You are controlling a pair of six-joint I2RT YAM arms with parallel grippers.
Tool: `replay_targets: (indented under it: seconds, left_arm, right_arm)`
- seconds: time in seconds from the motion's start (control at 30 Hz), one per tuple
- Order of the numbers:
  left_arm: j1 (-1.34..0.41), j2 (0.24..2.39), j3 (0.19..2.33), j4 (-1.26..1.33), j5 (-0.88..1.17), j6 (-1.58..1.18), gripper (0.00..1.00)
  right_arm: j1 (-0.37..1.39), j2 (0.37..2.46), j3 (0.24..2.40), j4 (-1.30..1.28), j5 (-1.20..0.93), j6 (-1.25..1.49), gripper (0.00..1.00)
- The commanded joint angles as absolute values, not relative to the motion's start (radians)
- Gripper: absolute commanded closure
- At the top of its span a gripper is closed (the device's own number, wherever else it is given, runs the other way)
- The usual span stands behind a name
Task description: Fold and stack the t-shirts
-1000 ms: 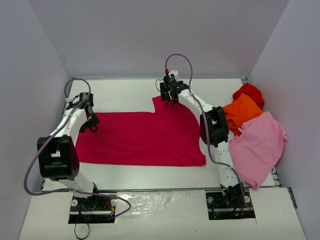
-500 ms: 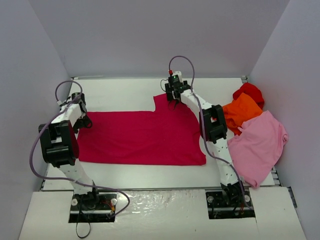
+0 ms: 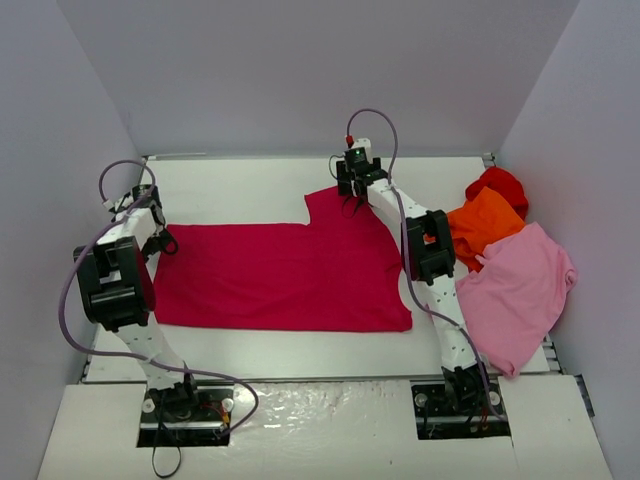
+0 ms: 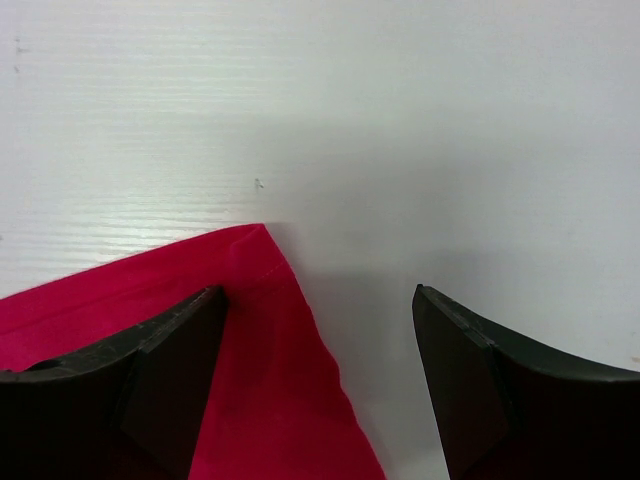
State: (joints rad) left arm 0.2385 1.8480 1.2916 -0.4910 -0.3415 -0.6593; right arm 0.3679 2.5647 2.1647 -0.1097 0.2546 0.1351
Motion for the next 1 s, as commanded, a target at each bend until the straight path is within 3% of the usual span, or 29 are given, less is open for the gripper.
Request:
replay_targets:
  seconds: [0.0, 0.23, 0.33, 0.6, 0.77, 0.9, 0.97]
  left_arm:
    - [0.252, 1.883, 1.364, -0.426, -0.350, -0.633, 0.53]
    - [0.261, 1.979, 1.444, -0.433, -0.297, -0.612, 0.66]
    - [0.261, 2.000, 1.472, -0.439, -0.291, -0.603, 0.77]
    - [0.261, 2.015, 1.488, -0.446, -0.312, -0.576, 0.79]
    - [0.261, 2.018, 1.485, -0.445, -0.333, -0.566, 0.79]
    - [0.262, 2.027, 1.506, -0.449, -0.337, -0.559, 0.60]
    - [0.264, 2.033, 1.521, -0.459, -0.327, -0.559, 0.45]
  right_arm:
    - [0.372, 2.577, 2.207, -0.052, 0.169, 0.169, 0.28]
    - [0.362, 2.572, 2.170, -0.040, 0.138, 0.187, 0.39]
    - [0.356, 2.562, 2.143, -0.025, 0.135, 0.190, 0.68]
    - [0.347, 2.559, 2.113, -0.021, 0.139, 0.189, 0.91]
    - [0.340, 2.540, 2.079, -0.018, 0.151, 0.182, 0.93]
    - [0.334, 2.528, 2.063, -0.018, 0.155, 0.177, 0.86]
    - [0.333, 2.525, 2.060, -0.018, 0.153, 0.178, 0.82]
